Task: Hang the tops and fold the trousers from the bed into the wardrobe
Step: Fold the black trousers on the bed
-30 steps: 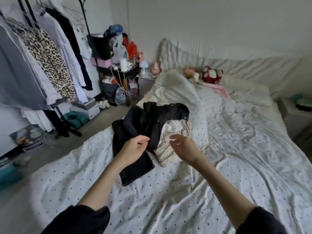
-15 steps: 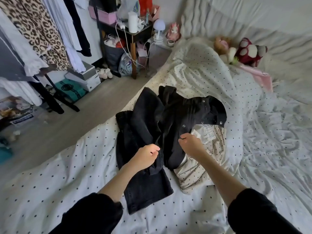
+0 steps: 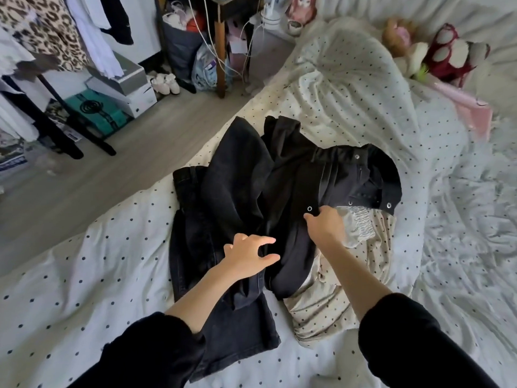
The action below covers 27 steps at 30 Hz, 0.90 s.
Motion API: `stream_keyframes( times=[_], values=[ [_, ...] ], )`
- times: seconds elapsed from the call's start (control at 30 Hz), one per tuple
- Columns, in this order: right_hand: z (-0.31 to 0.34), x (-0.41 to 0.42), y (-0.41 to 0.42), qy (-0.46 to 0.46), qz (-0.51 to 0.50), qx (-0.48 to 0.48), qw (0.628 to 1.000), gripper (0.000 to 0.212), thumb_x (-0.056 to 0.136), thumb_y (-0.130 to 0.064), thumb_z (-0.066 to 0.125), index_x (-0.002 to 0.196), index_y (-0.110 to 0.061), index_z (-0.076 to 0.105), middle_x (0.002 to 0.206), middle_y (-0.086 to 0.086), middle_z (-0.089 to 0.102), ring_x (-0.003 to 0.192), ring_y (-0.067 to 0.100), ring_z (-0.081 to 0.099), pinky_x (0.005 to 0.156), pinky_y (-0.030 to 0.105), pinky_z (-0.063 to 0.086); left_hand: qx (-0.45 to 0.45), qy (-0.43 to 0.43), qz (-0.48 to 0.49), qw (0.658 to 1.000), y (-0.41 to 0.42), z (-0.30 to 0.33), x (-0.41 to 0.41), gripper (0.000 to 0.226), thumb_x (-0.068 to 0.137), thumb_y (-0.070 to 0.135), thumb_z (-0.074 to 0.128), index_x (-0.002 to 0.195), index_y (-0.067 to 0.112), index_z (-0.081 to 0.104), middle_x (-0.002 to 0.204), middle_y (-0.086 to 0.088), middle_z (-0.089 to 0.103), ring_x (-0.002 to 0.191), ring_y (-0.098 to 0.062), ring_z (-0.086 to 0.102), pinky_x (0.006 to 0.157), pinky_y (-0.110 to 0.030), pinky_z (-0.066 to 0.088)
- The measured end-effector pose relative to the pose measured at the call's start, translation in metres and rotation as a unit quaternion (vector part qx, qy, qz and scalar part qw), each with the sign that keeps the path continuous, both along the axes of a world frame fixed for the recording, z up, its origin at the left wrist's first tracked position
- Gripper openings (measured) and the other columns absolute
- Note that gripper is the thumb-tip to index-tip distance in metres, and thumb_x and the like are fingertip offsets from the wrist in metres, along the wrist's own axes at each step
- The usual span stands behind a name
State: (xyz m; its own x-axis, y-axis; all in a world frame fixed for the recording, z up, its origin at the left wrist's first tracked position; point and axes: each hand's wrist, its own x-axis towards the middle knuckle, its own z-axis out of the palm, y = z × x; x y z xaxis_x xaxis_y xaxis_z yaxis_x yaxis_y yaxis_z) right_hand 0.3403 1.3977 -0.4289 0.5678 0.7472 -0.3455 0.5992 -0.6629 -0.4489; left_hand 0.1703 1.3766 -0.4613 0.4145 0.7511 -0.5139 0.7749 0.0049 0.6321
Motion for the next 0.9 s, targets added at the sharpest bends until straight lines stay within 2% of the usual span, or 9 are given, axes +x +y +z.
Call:
stream_keyframes(
  times=[0.07,0.23,0.4,0.47,0.57,0.63,0.77,0.83,0.9],
  values=[
    [0.002,0.004,-0.003,0.028,-0.005,0.022,0.999,0.020,0.091,-0.021,0.058,0.077,-0.009,0.053,0.066,0.002,0.052,0.075,0.025,0.054,0.065,0.030,0.041,0.033,0.031,-0.002,0.999,0.001,0.006,0.009,0.042,0.087,0.054,0.053,0.127,0.041,0.052,0.124,0.008,0.055,0.130,-0.021,0.028,0.102,-0.042,0.021],
    [0.024,0.016,-0.039,0.129,0.002,0.080,0.988,0.019,0.087,-0.016,0.064,0.073,-0.011,0.053,0.065,-0.004,0.050,0.067,0.015,0.049,0.063,0.026,0.038,0.132,0.007,0.077,0.988,-0.002,0.019,0.023,0.054,0.083,0.058,0.057,0.131,0.037,0.047,0.133,0.006,0.046,0.129,-0.022,0.032,0.101,-0.043,0.028],
    [0.052,0.036,-0.095,0.251,-0.007,0.059,0.966,0.014,0.082,-0.007,0.068,0.073,-0.002,0.057,0.063,0.000,0.048,0.060,0.011,0.043,0.053,0.016,0.034,-0.061,-0.198,0.078,0.975,-0.009,0.050,0.050,0.070,0.091,0.047,0.051,0.148,0.020,0.021,0.150,0.002,0.029,0.138,-0.019,0.029,0.109,-0.031,0.028],
    [0.057,0.046,-0.118,0.259,0.003,0.025,0.966,0.011,0.082,-0.004,0.066,0.079,0.006,0.061,0.069,0.005,0.052,0.063,0.012,0.046,0.052,0.014,0.035,-0.080,-0.212,0.088,0.970,-0.018,0.062,0.066,0.057,0.091,0.040,0.055,0.141,0.017,0.037,0.132,0.002,0.048,0.124,-0.017,0.046,0.097,-0.026,0.037],
    [0.059,0.056,-0.148,0.280,-0.034,0.003,0.959,0.010,0.088,-0.002,0.056,0.083,-0.004,0.064,0.083,0.010,0.063,0.059,0.004,0.059,0.049,0.011,0.037,-0.007,-0.212,0.040,0.977,-0.038,0.072,0.086,0.006,0.090,0.021,0.059,0.085,0.018,0.060,0.078,0.001,0.058,0.077,-0.015,0.055,0.067,-0.026,0.041],
    [0.061,0.062,-0.160,0.298,-0.129,0.050,0.944,0.012,0.094,-0.014,0.052,0.100,-0.010,0.062,0.097,0.010,0.065,0.068,0.005,0.064,0.054,0.018,0.042,0.040,-0.194,-0.016,0.980,-0.054,0.073,0.095,0.022,0.089,0.016,0.058,0.069,0.014,0.049,0.063,0.003,0.049,0.061,-0.014,0.045,0.059,-0.027,0.035],
    [0.067,0.087,-0.173,0.278,-0.217,0.098,0.931,0.060,0.091,-0.048,0.051,0.138,-0.011,0.043,0.131,0.007,0.053,0.113,0.021,0.055,0.093,0.040,0.047,0.075,-0.151,-0.162,0.972,-0.088,0.076,0.100,0.026,0.090,0.016,0.056,0.066,0.014,0.046,0.060,0.003,0.045,0.057,-0.015,0.043,0.058,-0.027,0.035],
    [0.069,0.091,-0.172,0.271,-0.225,0.099,0.931,0.064,0.087,-0.055,0.053,0.135,-0.013,0.046,0.132,0.005,0.052,0.118,0.022,0.052,0.098,0.042,0.044,0.082,-0.123,-0.217,0.965,-0.092,0.076,0.094,0.020,0.090,0.019,0.057,0.074,0.008,0.055,0.065,0.002,0.049,0.062,-0.014,0.047,0.060,-0.026,0.037],
    [0.073,0.090,-0.169,0.266,-0.206,0.116,0.935,0.041,0.085,-0.057,0.056,0.104,-0.021,0.063,0.115,0.001,0.061,0.108,0.019,0.058,0.092,0.034,0.045,0.103,-0.090,-0.282,0.950,-0.093,0.080,0.085,0.017,0.089,0.022,0.058,0.080,0.008,0.058,0.071,0.008,0.046,0.072,-0.013,0.048,0.066,-0.025,0.038]
  ],
)
